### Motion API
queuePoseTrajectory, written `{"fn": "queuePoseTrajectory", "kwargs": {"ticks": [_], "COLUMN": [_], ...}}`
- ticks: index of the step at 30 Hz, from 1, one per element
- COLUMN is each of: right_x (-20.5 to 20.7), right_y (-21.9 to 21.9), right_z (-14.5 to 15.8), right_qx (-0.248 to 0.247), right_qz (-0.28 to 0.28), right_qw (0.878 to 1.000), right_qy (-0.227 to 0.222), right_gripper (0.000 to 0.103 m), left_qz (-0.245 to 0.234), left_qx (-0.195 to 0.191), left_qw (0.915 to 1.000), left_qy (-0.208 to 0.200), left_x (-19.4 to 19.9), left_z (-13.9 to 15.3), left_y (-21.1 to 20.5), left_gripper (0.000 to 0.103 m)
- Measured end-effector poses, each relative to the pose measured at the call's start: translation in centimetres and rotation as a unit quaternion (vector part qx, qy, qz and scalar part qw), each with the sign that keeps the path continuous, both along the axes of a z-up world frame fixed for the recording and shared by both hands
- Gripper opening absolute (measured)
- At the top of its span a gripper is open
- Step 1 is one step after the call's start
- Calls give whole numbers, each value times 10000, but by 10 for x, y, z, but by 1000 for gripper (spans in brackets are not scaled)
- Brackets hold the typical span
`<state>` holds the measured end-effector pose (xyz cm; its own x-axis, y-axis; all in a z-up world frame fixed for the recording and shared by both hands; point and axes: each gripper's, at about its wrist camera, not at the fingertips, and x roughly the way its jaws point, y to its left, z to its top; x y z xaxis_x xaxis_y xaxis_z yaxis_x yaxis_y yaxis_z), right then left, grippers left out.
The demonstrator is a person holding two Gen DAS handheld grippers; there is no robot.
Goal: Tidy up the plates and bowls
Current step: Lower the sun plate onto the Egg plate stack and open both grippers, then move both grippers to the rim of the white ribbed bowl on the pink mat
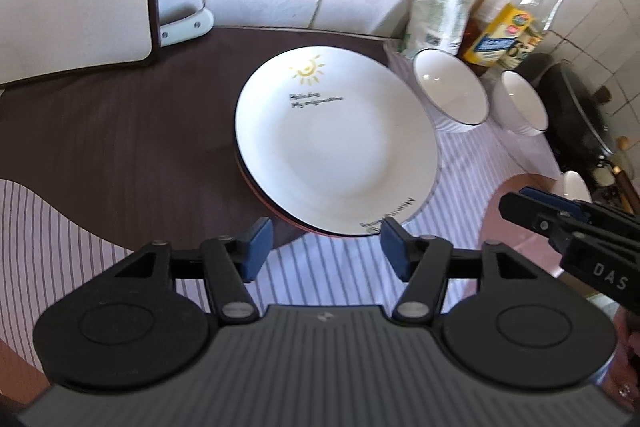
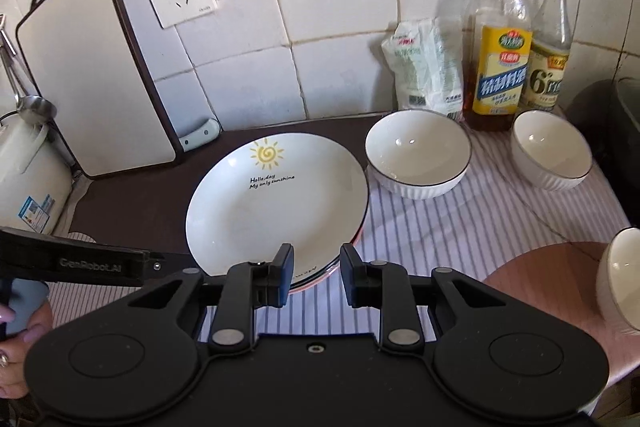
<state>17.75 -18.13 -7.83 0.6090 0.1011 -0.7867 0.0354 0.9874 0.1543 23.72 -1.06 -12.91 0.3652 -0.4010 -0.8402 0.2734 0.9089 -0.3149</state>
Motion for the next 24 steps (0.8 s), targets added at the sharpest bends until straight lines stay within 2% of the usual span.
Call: {"fn": "queuePoseTrajectory", "kwargs": {"ticks": [10,16,24], "right_x": [-31,-57,-97], "right_y": [-9,-12,-25], "right_z": [18,40,62], "right_qx": [-17,73,-132], "right_qz": [-170,-138,-10], "right_qw": [9998,9998,9989], "right_qy": [-142,-122,-461], "right_gripper": [33,40,49], "left_qz": [-333,-789,-1161], "left_qx": [42,177,426], "left_qw": [9991,9954,9898], "left_qy": [-277,-513,-708], "left_x": [-28,-49,-83], "left_z": [40,60,81], "left_y": [-5,-24,-57], "left_gripper": [78,80,88]}}
